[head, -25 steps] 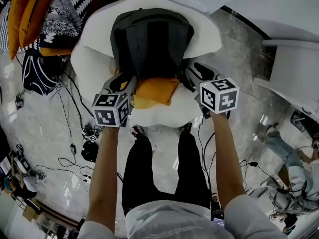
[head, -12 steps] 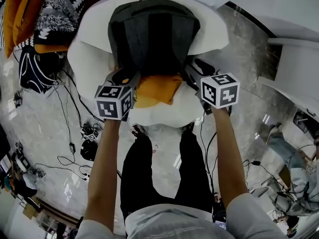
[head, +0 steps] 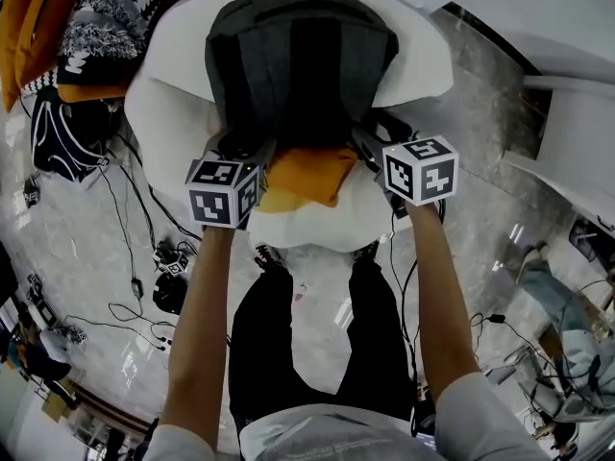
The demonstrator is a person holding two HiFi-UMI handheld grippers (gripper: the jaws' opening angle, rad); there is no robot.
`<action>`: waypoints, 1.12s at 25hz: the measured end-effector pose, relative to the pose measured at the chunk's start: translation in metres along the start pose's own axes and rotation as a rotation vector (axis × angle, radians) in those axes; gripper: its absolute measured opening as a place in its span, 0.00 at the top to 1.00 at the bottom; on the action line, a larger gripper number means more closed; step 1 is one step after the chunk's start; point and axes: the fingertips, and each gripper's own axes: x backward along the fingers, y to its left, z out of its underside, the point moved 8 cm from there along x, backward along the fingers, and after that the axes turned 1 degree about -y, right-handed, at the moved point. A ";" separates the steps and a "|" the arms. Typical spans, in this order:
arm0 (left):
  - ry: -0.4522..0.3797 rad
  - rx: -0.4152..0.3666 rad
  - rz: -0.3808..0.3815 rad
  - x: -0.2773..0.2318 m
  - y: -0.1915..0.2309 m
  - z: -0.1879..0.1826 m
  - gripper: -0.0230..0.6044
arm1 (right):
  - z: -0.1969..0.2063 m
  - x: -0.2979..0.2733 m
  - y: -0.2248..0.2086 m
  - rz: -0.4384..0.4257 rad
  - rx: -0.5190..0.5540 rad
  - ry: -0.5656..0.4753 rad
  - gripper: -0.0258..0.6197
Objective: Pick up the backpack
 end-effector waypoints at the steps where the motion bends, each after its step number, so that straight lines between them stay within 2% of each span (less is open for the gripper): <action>1: -0.004 0.001 0.003 -0.002 0.000 0.001 0.60 | 0.001 -0.003 0.000 0.000 0.004 0.001 0.65; 4: -0.010 -0.003 0.005 -0.008 0.001 0.003 0.60 | 0.004 -0.010 -0.002 0.001 0.011 -0.002 0.65; 9: 0.013 -0.079 0.002 -0.024 0.000 0.005 0.60 | 0.006 -0.024 -0.008 0.005 0.035 -0.008 0.65; 14: 0.004 -0.077 0.009 -0.037 0.002 0.009 0.58 | 0.008 -0.040 -0.008 -0.007 0.090 0.005 0.65; 22: -0.009 -0.126 -0.004 -0.052 0.001 0.013 0.58 | 0.014 -0.059 -0.008 -0.005 0.089 -0.018 0.66; 28: -0.032 -0.119 -0.001 -0.060 0.001 0.007 0.58 | 0.009 -0.065 -0.005 0.000 0.079 -0.047 0.66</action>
